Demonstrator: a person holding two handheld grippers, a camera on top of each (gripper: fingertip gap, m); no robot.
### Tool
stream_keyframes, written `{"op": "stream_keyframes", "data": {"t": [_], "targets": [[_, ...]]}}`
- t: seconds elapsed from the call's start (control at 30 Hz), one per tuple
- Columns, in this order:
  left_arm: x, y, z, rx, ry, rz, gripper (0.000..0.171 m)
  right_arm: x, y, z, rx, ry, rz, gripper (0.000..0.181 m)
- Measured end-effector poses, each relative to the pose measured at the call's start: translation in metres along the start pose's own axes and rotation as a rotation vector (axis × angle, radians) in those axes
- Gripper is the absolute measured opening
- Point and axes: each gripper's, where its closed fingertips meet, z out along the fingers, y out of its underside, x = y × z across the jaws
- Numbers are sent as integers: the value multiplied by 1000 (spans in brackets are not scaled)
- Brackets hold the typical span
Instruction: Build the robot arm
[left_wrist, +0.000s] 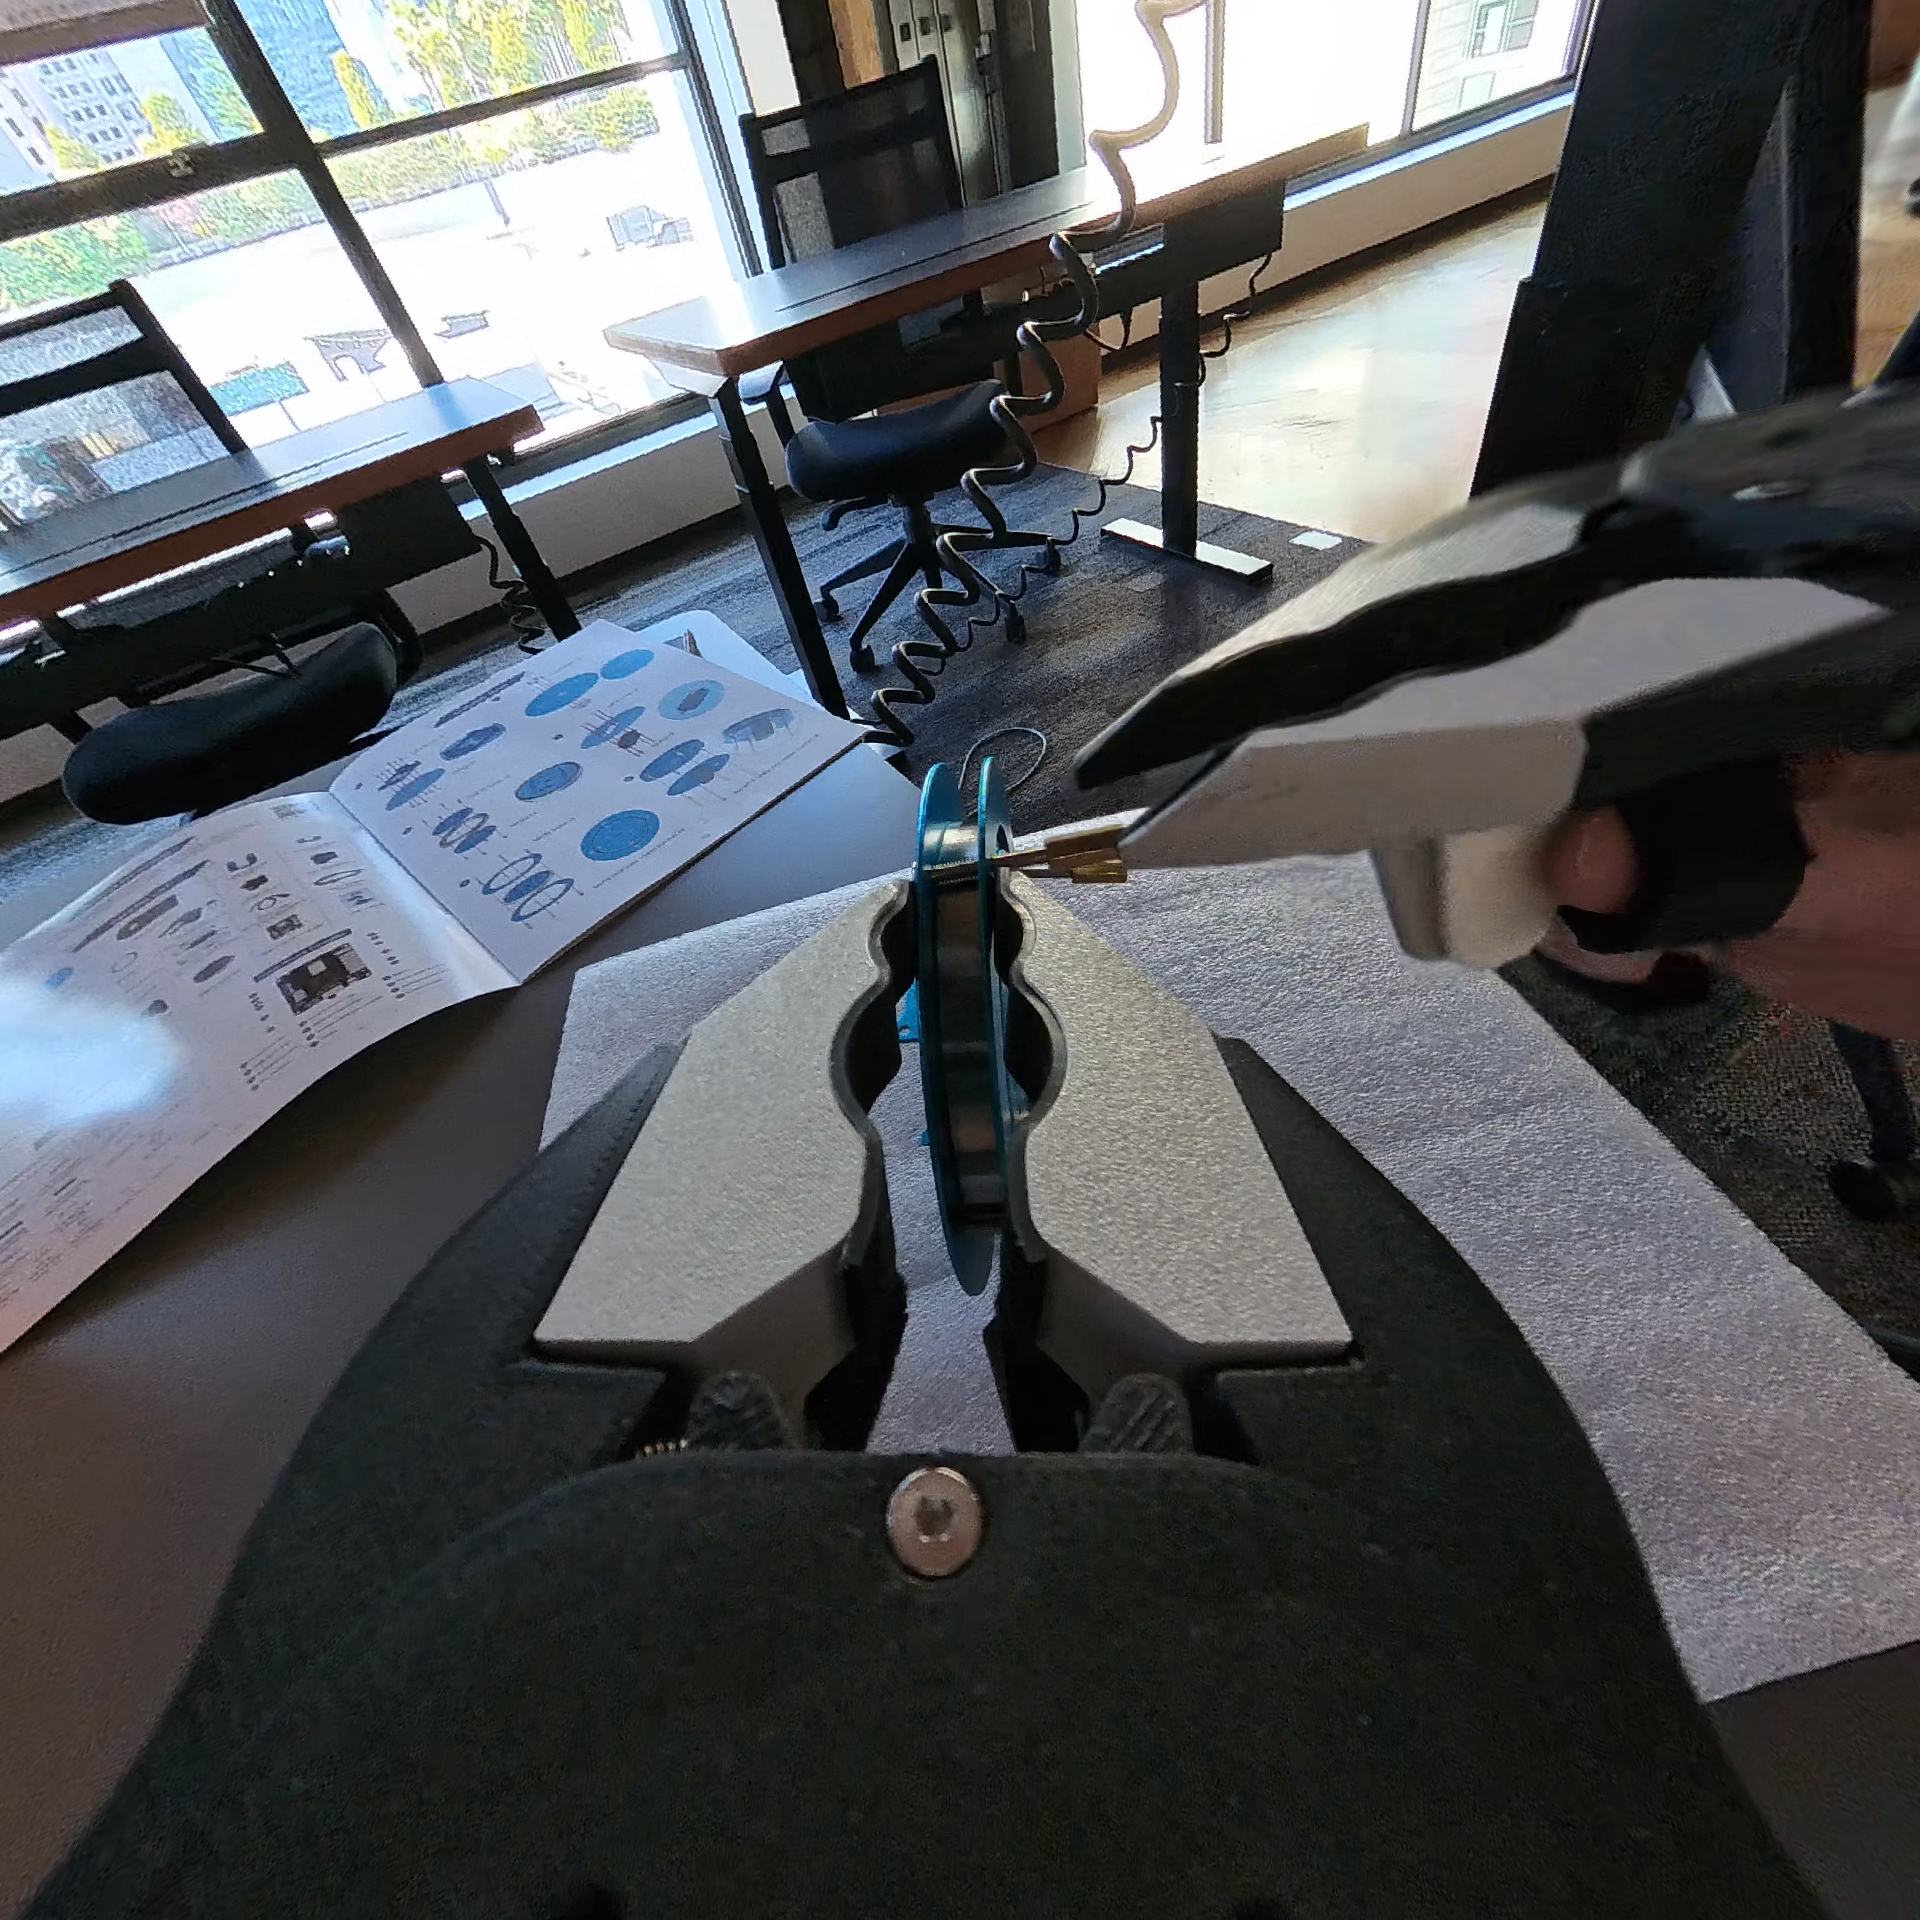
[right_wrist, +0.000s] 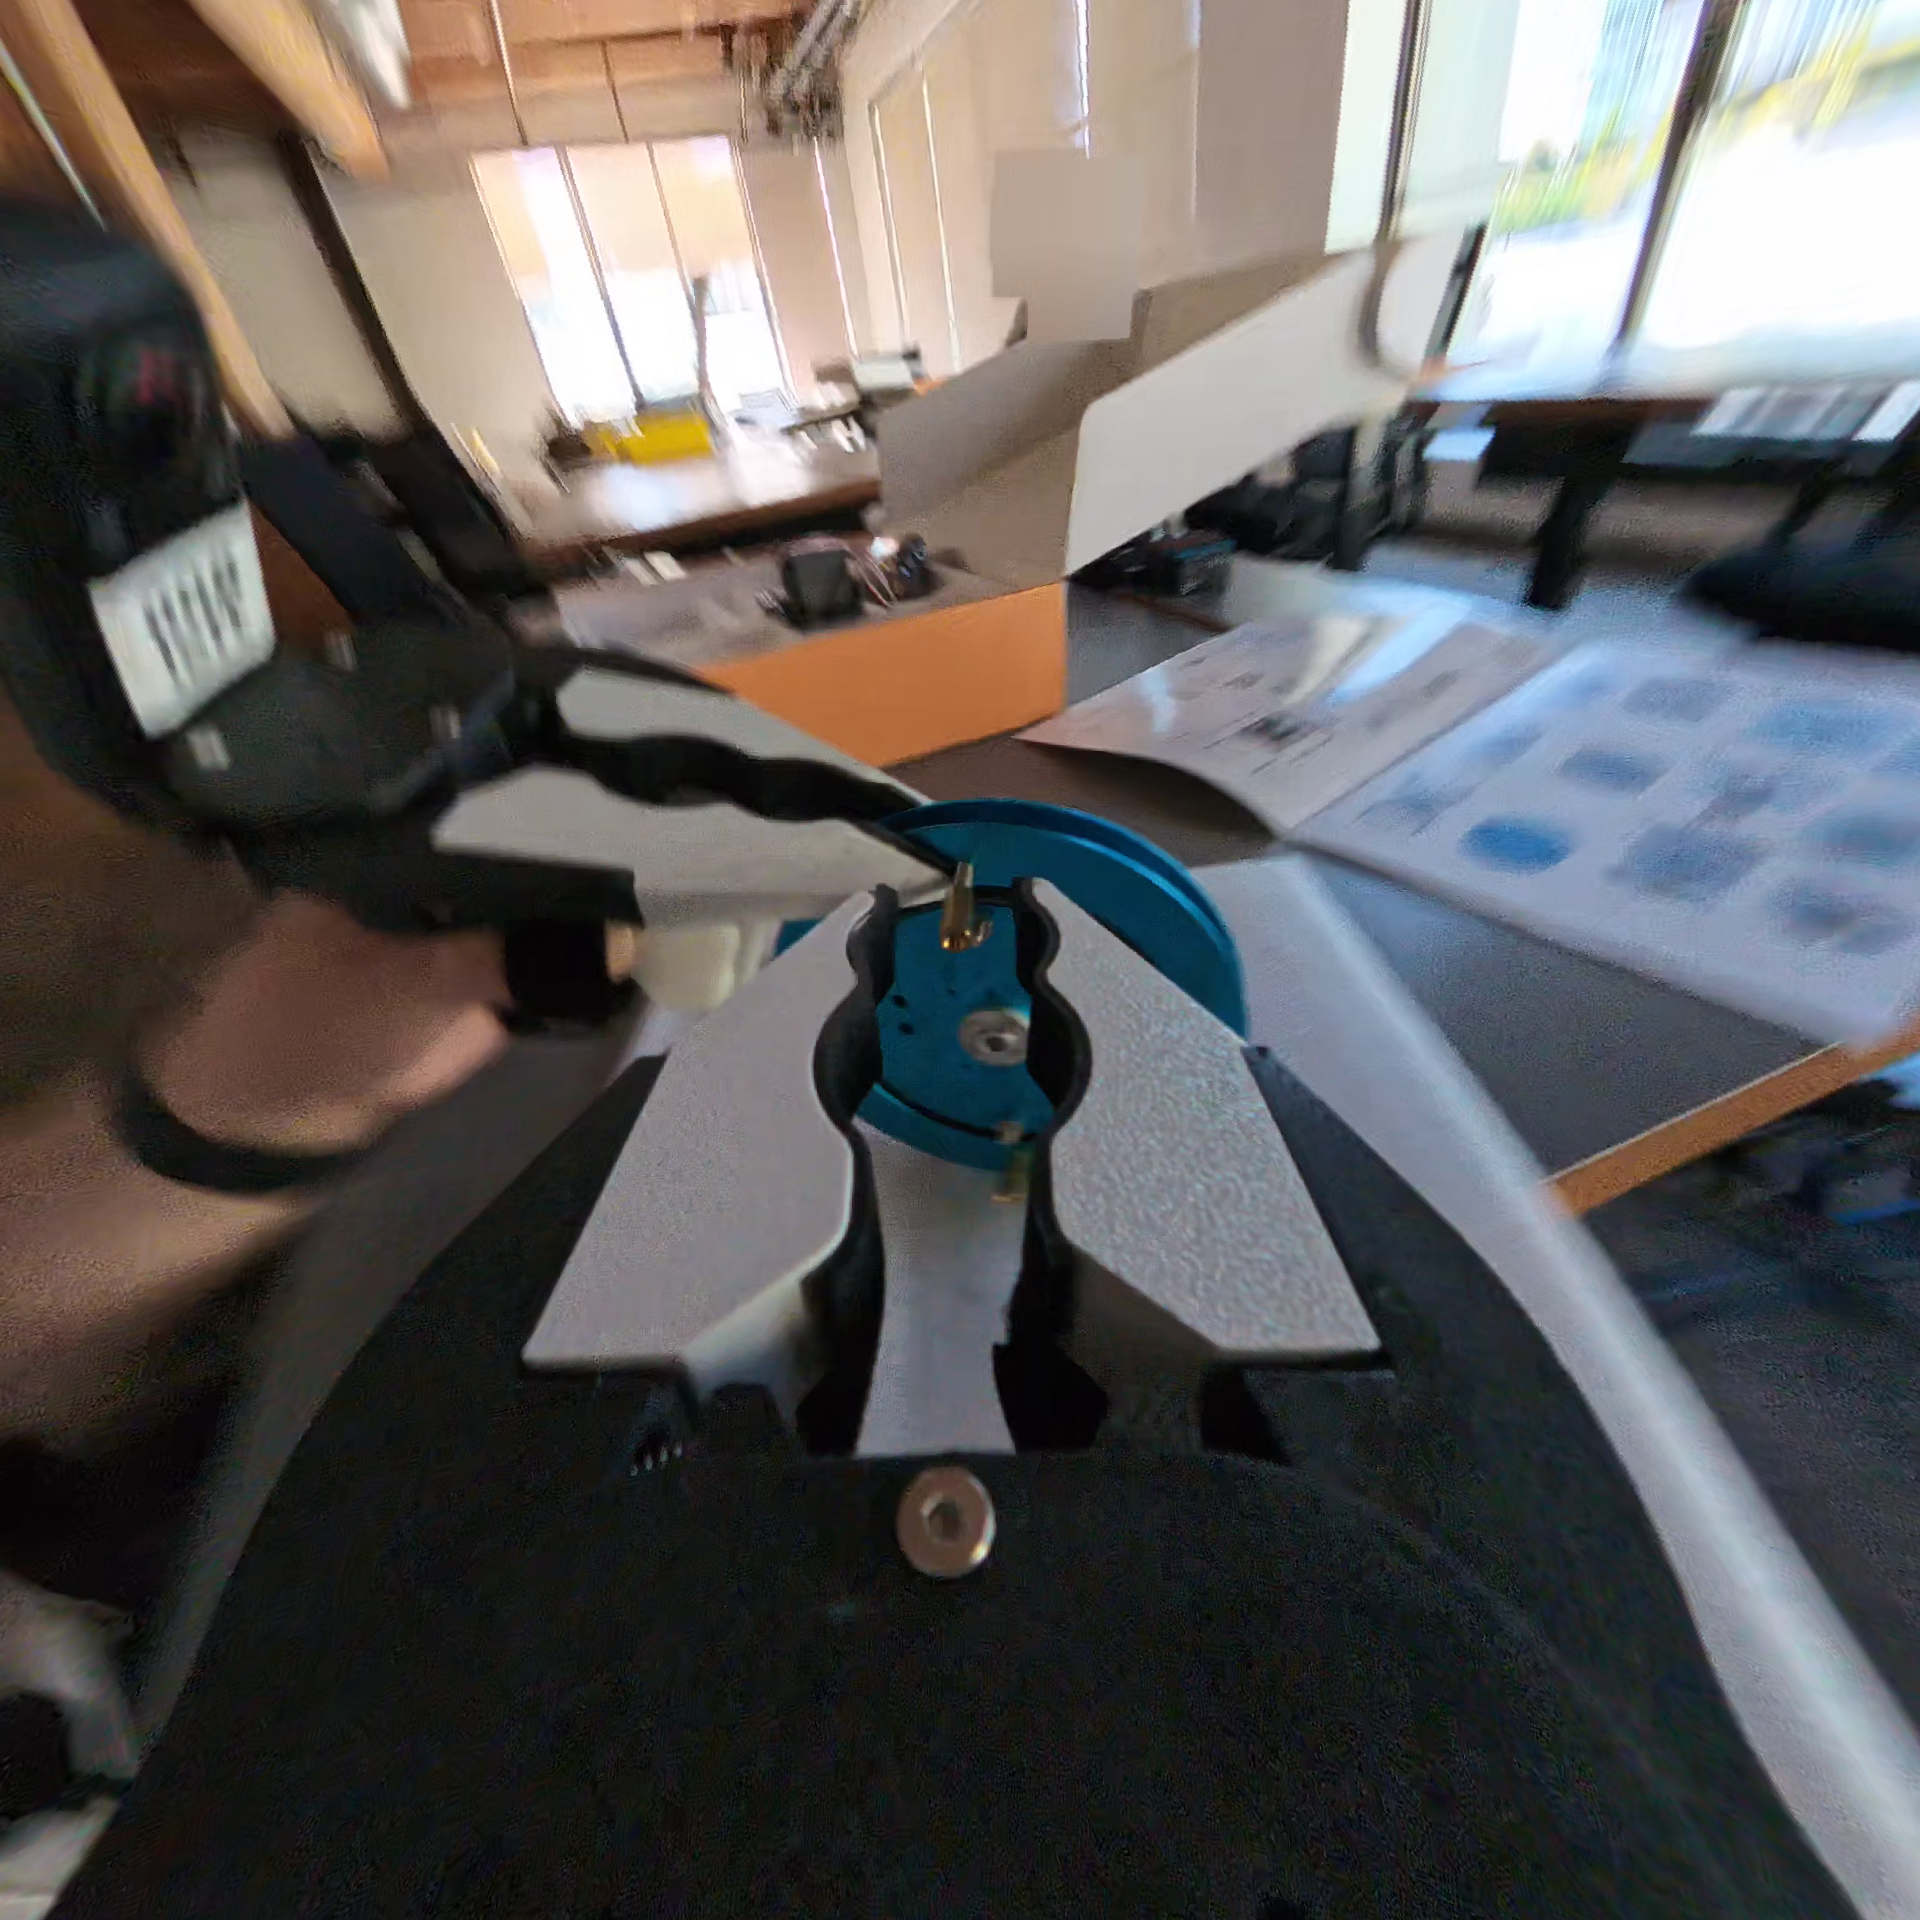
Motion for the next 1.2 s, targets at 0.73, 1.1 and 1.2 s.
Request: {"op": "stream_keyframes", "data": {"t": [0.73, 1.1, 1.2], "targets": [[2, -1, 2, 0, -20, 24, 12, -2, 12, 7, 36, -143, 797, 3], [-1, 0, 0, -2, 1, -15, 12, -9, 4, 2, -28, 227, -748, 14], [0, 0, 0, -2, 1, -15, 12, -2, 6, 6, -60, 285, -779, 10]]}}
